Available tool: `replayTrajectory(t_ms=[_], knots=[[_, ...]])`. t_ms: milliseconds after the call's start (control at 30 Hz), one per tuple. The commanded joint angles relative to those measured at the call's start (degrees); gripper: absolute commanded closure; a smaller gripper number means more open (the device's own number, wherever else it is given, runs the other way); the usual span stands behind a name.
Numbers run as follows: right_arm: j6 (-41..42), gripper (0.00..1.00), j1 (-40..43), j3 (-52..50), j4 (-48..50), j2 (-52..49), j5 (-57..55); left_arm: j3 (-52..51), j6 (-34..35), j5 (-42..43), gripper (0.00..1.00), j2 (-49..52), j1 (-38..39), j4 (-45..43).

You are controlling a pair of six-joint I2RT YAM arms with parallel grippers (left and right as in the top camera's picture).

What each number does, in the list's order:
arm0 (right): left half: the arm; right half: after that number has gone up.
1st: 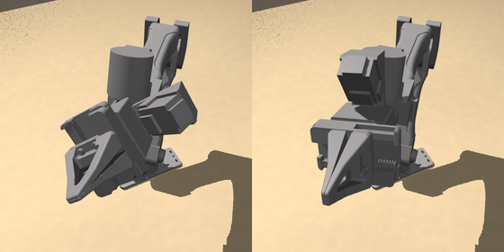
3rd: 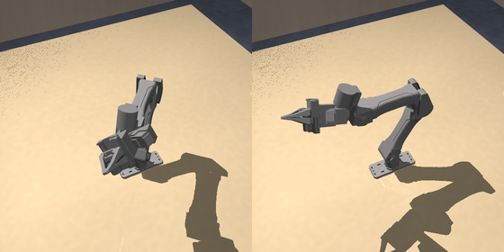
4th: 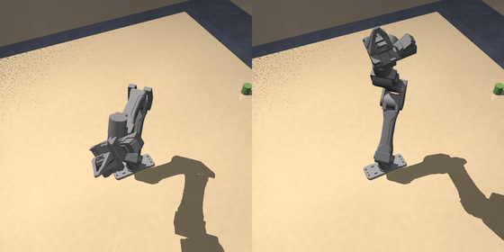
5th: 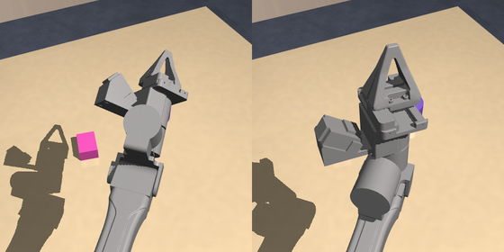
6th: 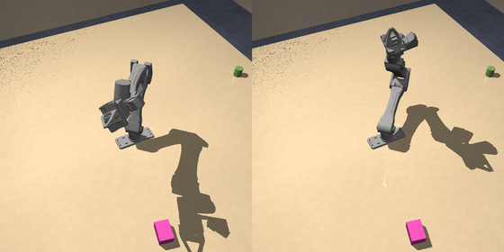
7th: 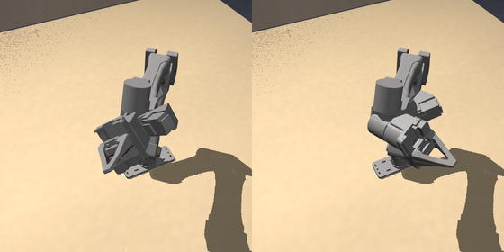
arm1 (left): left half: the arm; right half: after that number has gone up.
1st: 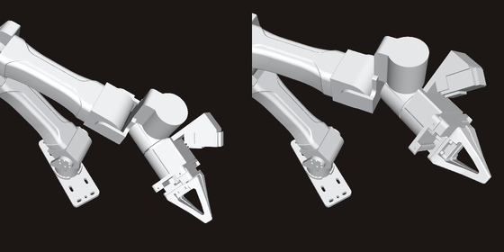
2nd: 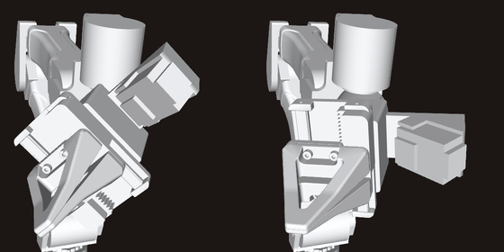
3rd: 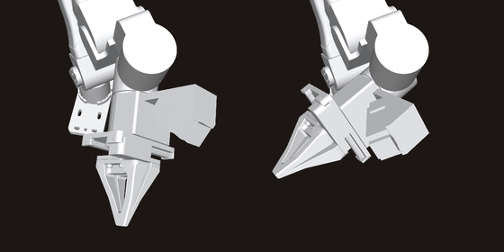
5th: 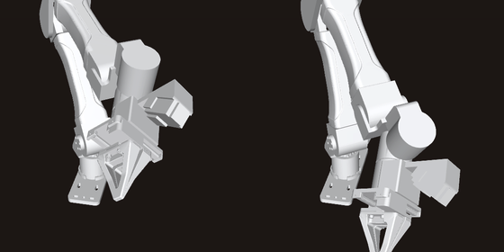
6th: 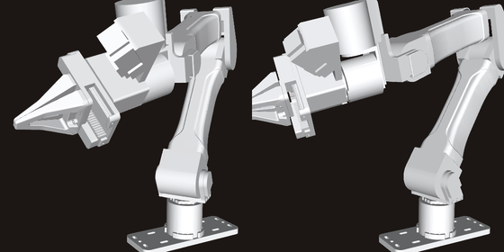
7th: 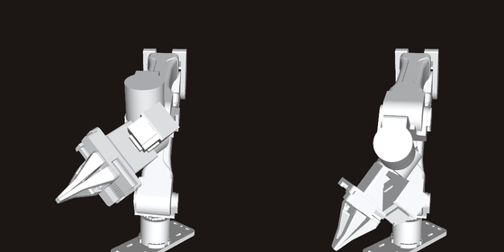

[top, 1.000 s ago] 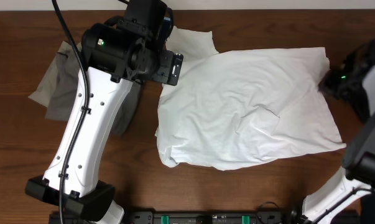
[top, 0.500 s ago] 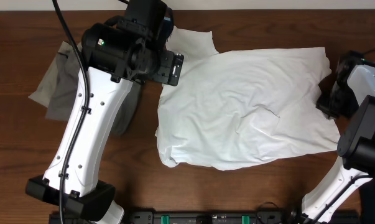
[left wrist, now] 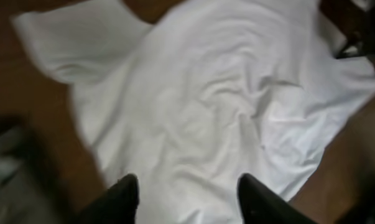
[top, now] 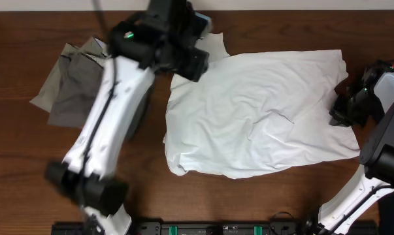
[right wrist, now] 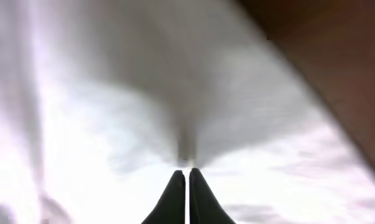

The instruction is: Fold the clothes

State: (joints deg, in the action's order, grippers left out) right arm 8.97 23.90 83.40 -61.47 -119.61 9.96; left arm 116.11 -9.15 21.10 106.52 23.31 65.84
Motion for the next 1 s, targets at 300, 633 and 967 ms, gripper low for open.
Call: replayTrajectory(t_ms=[300,633,967], knots=[[-3.26,0.97,0.28,-2.64,0.72,1.33,8.26,-1.57,-8.87,12.33,0.7,23.61,6.91,-12.81],[-0.68,0.99,0.31,-7.98,5.38,1.33,2.64,-1.57,-8.59,-1.14,0.87,31.98,8.24,-15.63],[13.09,0.99,0.81,-7.89,1.46,1.66,-30.03,-1.57,-1.27,-17.49,0.91,32.94,5.29,-16.44]])
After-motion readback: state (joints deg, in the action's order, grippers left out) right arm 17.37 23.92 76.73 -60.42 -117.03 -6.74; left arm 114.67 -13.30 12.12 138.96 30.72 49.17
